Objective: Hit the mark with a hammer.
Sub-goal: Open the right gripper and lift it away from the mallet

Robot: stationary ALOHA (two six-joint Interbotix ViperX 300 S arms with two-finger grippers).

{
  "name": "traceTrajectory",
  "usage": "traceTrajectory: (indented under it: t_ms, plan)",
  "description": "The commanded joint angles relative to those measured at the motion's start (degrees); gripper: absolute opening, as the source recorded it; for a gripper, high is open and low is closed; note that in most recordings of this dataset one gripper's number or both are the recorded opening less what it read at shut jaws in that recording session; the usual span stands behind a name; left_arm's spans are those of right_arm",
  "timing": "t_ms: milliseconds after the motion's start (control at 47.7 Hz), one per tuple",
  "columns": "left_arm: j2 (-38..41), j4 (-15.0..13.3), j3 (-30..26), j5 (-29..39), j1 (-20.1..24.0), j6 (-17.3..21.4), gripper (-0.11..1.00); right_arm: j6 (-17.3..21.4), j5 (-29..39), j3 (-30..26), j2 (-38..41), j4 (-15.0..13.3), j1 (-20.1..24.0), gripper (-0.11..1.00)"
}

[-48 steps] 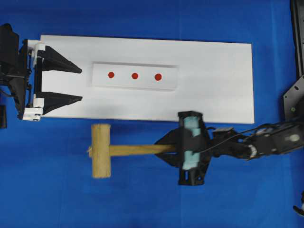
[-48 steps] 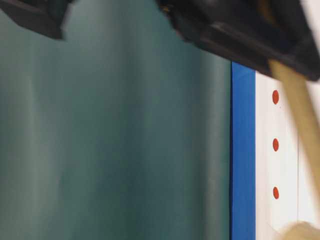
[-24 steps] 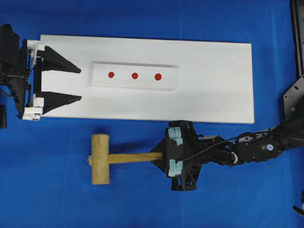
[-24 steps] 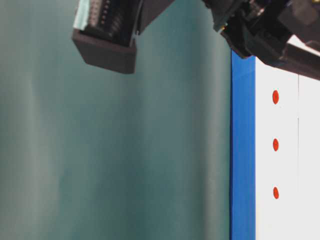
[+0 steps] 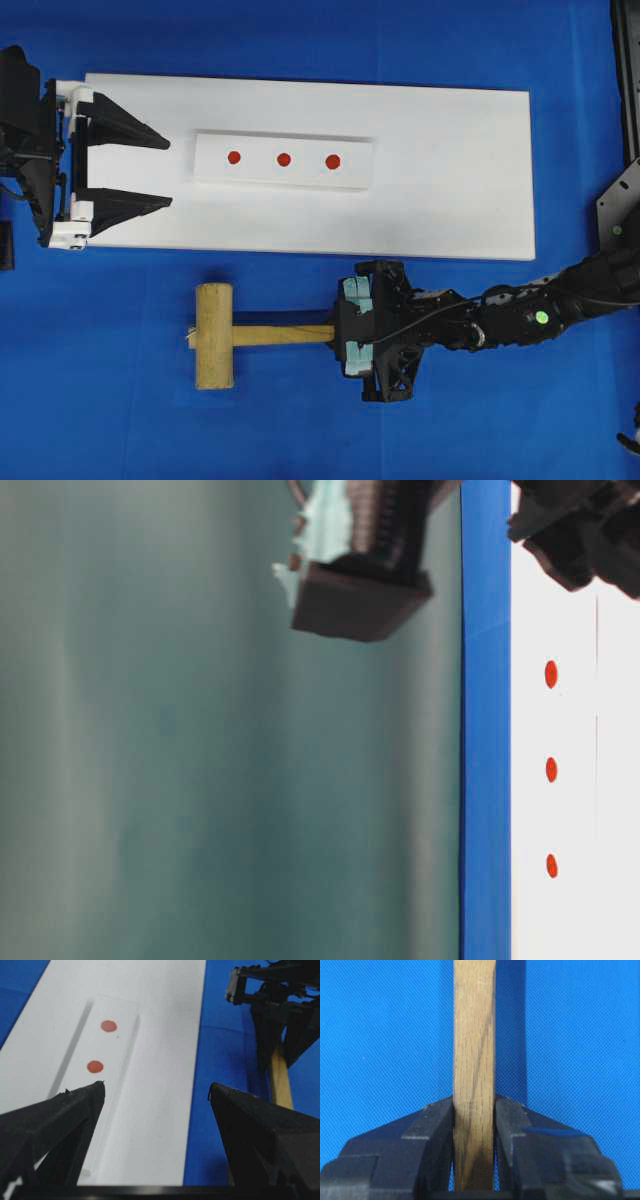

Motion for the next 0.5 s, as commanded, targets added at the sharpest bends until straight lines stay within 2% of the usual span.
traceTrajectory:
  t_ms: [0, 336, 398, 482]
  plan:
    - [-0.35, 0.00, -0.62, -0.53, 0.18, 0.00, 0.81, -0.09, 0.00, -0.97, -0.53, 0.00, -0.09, 0.10]
    - [-0.35, 0.00, -0.62, -0.53, 0.18, 0.00, 0.81, -0.09, 0.88, -1.32, 0.62, 0.00, -0.18, 0.09]
    - [-0.35, 0.00, -0.62, -0.53, 0.18, 0.00, 0.81, -0.09, 0.97, -1.32, 0.53, 0.09, -0.09, 0.18]
    - [-0.35, 0.00, -0.62, -0.53, 0.18, 0.00, 0.81, -0.09, 0.88, -1.41, 0.44, 0.09, -0.09, 0.43]
